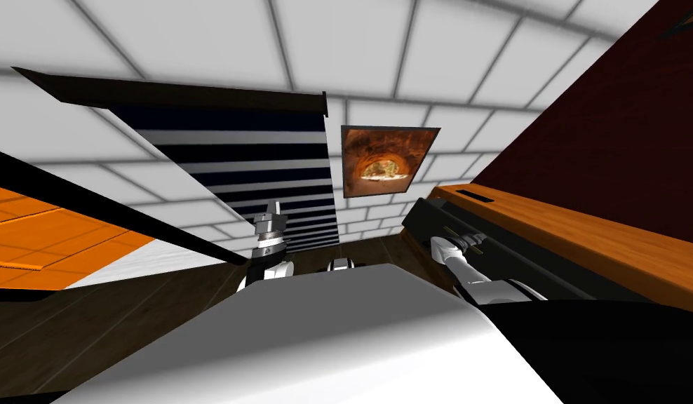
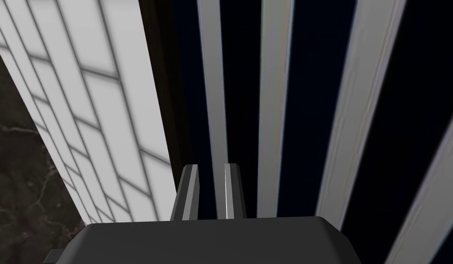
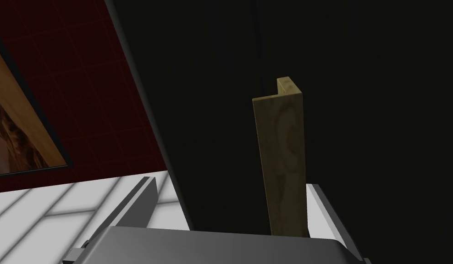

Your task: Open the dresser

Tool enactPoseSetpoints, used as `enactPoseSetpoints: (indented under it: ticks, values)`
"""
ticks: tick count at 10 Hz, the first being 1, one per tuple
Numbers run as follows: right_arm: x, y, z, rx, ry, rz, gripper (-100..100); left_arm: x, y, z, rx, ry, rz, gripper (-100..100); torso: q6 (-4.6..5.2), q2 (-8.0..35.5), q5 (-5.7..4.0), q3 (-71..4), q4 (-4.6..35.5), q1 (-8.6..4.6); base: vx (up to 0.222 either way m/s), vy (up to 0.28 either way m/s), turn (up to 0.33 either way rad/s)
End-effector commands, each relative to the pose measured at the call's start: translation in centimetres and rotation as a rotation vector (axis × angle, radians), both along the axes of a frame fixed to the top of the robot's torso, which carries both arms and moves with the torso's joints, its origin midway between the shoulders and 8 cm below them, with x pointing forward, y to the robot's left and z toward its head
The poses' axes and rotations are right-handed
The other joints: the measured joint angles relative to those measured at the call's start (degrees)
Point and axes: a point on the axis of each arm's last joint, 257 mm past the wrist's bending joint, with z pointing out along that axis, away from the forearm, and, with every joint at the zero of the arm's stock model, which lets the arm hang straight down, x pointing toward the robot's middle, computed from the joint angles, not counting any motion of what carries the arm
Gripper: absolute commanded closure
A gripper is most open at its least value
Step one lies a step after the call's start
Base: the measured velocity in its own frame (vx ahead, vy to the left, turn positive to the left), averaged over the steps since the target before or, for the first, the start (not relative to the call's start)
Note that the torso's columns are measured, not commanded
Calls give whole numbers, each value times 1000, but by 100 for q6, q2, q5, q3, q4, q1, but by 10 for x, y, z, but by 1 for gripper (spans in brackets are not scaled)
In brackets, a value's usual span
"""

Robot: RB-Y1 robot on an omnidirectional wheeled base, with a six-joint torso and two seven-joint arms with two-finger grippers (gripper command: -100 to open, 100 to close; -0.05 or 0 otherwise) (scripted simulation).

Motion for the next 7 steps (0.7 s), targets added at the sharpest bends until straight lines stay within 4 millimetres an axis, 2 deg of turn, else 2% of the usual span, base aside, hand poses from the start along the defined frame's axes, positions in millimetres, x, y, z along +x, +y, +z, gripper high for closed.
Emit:
enactPoseSetpoints:
  ticks: [1, 2, 7]
  values:
    - [-1, -3, 1, -1, -1, -5, -100, 0, 0, 0, 0, 0, 0, 0, 11, 0, 4, -2, -1, 3, 0, 0, 0]
    - [-1, -3, -1, 2, -2, -5, 0, 0, 0, 0, 0, 0, 0, 0, 12, 4, -5, 2, -4, 1, 0, 0, 0]
    - [-2, 0, -6, 12, 3, -4, 0, 0, 0, 0, 0, 0, 0, 0, 12, 5, -24, 6, -8, -16, 0, 0, 0]
